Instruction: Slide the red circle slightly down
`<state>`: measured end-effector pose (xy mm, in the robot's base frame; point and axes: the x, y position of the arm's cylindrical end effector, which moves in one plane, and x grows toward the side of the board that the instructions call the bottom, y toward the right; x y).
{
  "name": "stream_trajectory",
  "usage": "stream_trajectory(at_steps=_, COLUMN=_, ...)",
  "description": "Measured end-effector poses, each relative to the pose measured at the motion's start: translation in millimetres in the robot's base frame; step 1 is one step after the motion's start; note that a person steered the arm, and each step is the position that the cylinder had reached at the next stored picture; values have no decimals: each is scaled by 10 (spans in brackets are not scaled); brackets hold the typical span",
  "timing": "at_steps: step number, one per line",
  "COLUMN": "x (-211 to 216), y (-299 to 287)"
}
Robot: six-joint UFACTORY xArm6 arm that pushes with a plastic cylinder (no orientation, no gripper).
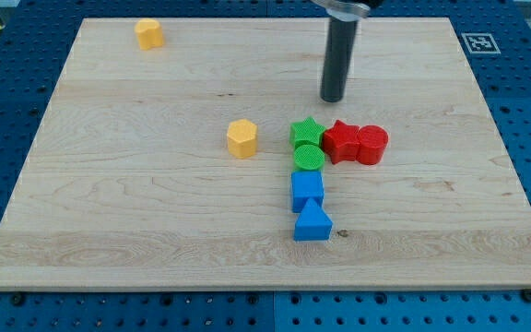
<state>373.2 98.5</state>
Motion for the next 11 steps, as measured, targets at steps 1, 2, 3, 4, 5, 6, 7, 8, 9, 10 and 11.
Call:
stream_trajectory(at_steps=1, x=178, y=356)
stream_trajectory(at_steps=2, x=197, y=468)
stream_trajectory(at_steps=3, x=203, y=470)
stream_trajectory(at_steps=4, x=301, y=665)
stream_trajectory(at_steps=5, x=303, y=689)
stream_trajectory(at_steps=6, x=317, y=689)
stream_trajectory(at_steps=7, x=326, y=689)
stream_trajectory(at_steps=8, x=380, y=687)
stream_trajectory(at_steps=9, x=593, y=378)
stream_trajectory(at_steps=10, x=864, y=448)
stream_trajectory(at_steps=11, x=885, y=729)
